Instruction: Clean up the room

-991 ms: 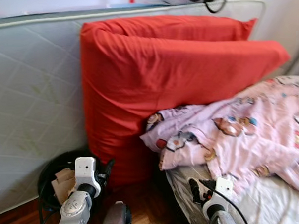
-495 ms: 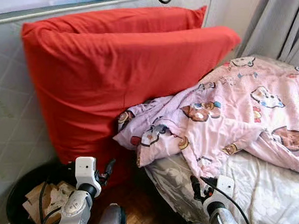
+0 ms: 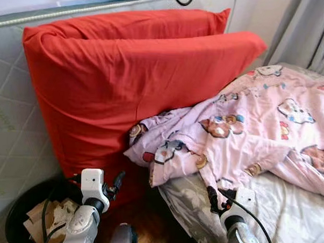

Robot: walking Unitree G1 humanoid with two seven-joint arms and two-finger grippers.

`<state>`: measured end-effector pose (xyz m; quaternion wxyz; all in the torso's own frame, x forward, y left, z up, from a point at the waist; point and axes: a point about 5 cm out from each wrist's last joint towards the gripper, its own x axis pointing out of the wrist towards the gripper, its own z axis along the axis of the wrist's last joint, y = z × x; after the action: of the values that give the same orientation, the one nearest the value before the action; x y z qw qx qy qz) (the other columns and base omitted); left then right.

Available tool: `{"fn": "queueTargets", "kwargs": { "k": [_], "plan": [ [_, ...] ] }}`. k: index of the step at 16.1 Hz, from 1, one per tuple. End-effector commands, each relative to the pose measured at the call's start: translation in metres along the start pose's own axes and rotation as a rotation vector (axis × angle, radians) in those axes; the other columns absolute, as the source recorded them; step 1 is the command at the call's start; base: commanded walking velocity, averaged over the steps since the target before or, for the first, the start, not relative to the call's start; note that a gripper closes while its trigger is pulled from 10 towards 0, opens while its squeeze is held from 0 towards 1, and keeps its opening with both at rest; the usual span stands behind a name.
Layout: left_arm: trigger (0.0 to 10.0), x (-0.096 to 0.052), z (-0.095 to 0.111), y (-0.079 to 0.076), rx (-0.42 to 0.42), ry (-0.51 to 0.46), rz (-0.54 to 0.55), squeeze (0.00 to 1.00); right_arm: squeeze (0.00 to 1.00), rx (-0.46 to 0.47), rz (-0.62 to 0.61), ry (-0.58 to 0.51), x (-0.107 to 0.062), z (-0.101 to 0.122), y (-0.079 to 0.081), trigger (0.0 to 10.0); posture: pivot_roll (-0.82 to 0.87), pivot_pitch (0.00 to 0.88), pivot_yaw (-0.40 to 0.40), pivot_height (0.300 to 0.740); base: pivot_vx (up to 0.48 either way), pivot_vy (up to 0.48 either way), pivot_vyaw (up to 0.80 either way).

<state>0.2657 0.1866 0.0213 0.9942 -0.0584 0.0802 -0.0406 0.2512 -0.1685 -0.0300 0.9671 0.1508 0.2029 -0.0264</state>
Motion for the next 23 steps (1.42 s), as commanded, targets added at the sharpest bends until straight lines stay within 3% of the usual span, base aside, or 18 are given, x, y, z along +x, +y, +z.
{"fn": "queueTargets", "kwargs": {
  "k": [1,11,17,18,19,23],
  "plan": [
    [10.0,-0.002,-0.001,0.002,0.003,0.009,0.001,0.0,0.0,0.001,0.018,-0.035,0.005,0.01,0.005,10.0,0.16,0.02,-0.003,0.614,0.307,0.0,0.0],
    [10.0,-0.003,-0.001,0.002,0.008,0.008,-0.007,0.0,0.0,0.017,0.033,-0.038,0.007,0.01,0.012,10.0,0.16,0.03,0.003,0.614,0.317,0.0,0.0],
    [10.0,-0.006,-0.001,0.0,0.021,0.015,-0.024,0.0,0.0,0.029,0.0,0.002,0.01,0.011,0.009,10.0,0.17,0.057,0.014,0.614,0.0,0.0,0.0],
    [10.0,-0.006,0.0,0.0,0.024,0.011,-0.029,0.0,0.44,0.026,0.009,0.032,0.01,0.009,0.011,10.0,0.17,0.063,0.015,0.614,0.0,0.0,0.0],
    [10.0,-0.005,0.001,0.0,0.028,0.009,-0.037,0.0,1.0,0.026,0.006,0.04,0.011,0.008,0.011,10.0,0.18,0.065,0.014,0.614,0.0,0.0,0.0],
    [10.0,-0.002,0.009,0.001,0.044,-0.008,-0.049,0.0,1.0,0.024,-0.027,0.072,0.013,0.009,0.007,10.0,0.19,0.08,0.018,0.614,0.0,0.0,0.0]
  ]
}}
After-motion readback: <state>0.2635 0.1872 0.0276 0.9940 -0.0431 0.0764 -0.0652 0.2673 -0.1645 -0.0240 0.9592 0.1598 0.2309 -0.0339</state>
